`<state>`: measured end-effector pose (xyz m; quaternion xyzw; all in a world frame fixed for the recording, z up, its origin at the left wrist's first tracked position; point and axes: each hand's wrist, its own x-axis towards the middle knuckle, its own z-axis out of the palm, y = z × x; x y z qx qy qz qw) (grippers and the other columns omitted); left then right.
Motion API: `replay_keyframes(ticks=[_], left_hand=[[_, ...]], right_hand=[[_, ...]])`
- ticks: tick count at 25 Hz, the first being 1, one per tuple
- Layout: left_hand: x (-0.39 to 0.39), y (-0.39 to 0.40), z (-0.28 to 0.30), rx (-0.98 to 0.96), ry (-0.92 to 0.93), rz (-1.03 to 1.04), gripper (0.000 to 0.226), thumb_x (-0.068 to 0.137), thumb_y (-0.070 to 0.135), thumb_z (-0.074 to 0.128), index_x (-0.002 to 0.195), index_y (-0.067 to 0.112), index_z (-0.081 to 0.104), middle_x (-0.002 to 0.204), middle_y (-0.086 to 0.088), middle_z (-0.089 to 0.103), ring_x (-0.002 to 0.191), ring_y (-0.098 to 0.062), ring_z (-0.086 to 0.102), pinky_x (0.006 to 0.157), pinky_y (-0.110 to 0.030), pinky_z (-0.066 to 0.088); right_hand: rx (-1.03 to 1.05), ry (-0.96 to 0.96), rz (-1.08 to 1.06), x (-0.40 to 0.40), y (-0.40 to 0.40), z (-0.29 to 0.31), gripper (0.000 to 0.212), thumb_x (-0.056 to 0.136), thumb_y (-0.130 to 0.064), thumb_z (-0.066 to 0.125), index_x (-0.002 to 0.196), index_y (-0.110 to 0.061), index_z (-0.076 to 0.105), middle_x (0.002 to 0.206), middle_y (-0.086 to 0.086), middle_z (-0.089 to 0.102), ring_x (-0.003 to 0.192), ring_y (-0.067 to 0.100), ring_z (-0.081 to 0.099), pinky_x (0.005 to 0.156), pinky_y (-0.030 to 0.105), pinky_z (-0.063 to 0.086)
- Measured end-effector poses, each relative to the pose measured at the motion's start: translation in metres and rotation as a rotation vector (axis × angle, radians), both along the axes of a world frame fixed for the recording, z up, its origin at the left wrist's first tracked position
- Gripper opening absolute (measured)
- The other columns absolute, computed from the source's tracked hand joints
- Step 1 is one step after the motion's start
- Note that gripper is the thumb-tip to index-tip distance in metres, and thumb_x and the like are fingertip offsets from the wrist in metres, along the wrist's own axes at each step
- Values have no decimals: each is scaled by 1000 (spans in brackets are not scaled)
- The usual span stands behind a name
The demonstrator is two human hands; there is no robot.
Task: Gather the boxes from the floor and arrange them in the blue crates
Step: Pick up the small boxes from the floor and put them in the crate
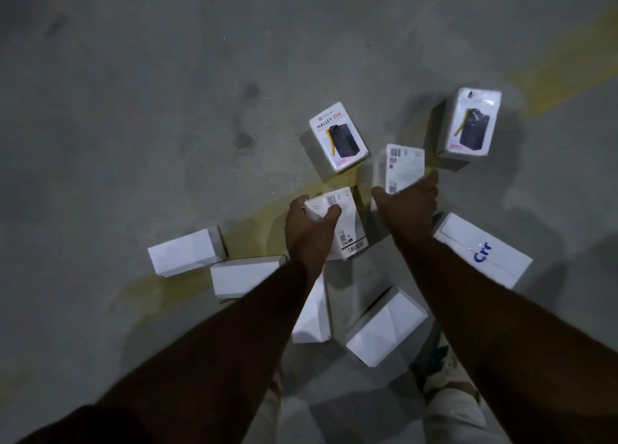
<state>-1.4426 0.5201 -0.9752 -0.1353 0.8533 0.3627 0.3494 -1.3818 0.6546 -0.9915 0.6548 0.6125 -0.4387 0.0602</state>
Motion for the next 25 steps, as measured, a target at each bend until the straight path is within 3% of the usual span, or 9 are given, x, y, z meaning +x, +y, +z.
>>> replay_keyframes(ticks=[3, 5, 7, 10, 13, 17, 20, 22, 25], left_hand=[[4, 8, 54, 134, -77, 128, 67, 76, 46, 73, 129, 9, 53, 121, -5, 65, 94, -17, 70, 65, -20, 58], [2, 17, 112, 261, -231, 271, 52, 88, 34, 69, 129, 5, 56, 116, -10, 70, 88, -24, 72, 58, -26, 58], [2, 31, 184, 416, -403, 291, 44, 96, 38, 54, 126, 8, 64, 113, -14, 72, 80, -25, 72, 60, -28, 58], [11, 60, 300, 595, -499, 195, 54, 101, 47, 41, 137, 12, 59, 122, -13, 70, 97, -25, 70, 83, -35, 56], [22, 85, 414, 647, -444, 100, 52, 103, 47, 38, 135, 12, 60, 126, -16, 68, 107, -28, 67, 91, -39, 54], [34, 95, 546, 742, -362, 27, 40, 102, 35, 43, 126, 11, 64, 113, -15, 72, 93, -25, 71, 86, -39, 56], [48, 87, 621, 818, -285, -8, 33, 98, 29, 54, 123, 10, 65, 112, -17, 72, 90, -26, 73, 74, -39, 62], [61, 77, 655, 857, -241, -56, 48, 88, 33, 67, 127, 6, 62, 121, -23, 68, 102, -38, 68, 84, -53, 58], [83, 64, 690, 884, -217, -136, 63, 79, 36, 72, 131, 4, 58, 123, -26, 67, 111, -49, 63, 91, -68, 50]], right_hand=[[-282, 293, -191, 40, 6, 71, 71, 80, -17, 75, 138, -16, 33, 132, 10, 52, 114, 27, 59, 89, 41, 56], [-561, 457, -249, 66, 13, 134, 56, 80, -13, 66, 131, -19, 45, 130, 10, 60, 108, 26, 63, 85, 39, 55], [-777, 591, -311, 87, 22, 207, 63, 70, -16, 63, 133, -18, 53, 130, 11, 65, 110, 28, 65, 91, 43, 52], [-938, 745, -407, 106, 43, 317, 70, 72, -27, 67, 140, -17, 52, 133, 15, 64, 123, 35, 59, 107, 56, 43], [-915, 803, -360, 116, 69, 417, 63, 80, -25, 57, 141, -14, 51, 133, 16, 64, 119, 35, 61, 104, 53, 47], [-826, 889, -164, 134, 99, 543, 53, 79, -15, 61, 132, -14, 56, 123, 13, 69, 106, 32, 68, 98, 44, 51], [-549, 887, 34, 146, 101, 625, 70, 74, -15, 74, 137, -18, 45, 131, 13, 63, 115, 29, 65, 87, 41, 59], [-339, 846, 112, 155, 87, 666, 78, 68, -17, 85, 132, -21, 42, 129, 12, 60, 113, 24, 65, 84, 36, 58], [8, 744, 135, 183, 52, 707, 78, 54, -42, 88, 119, -34, 44, 126, 1, 54, 112, 15, 60, 89, 37, 56]])
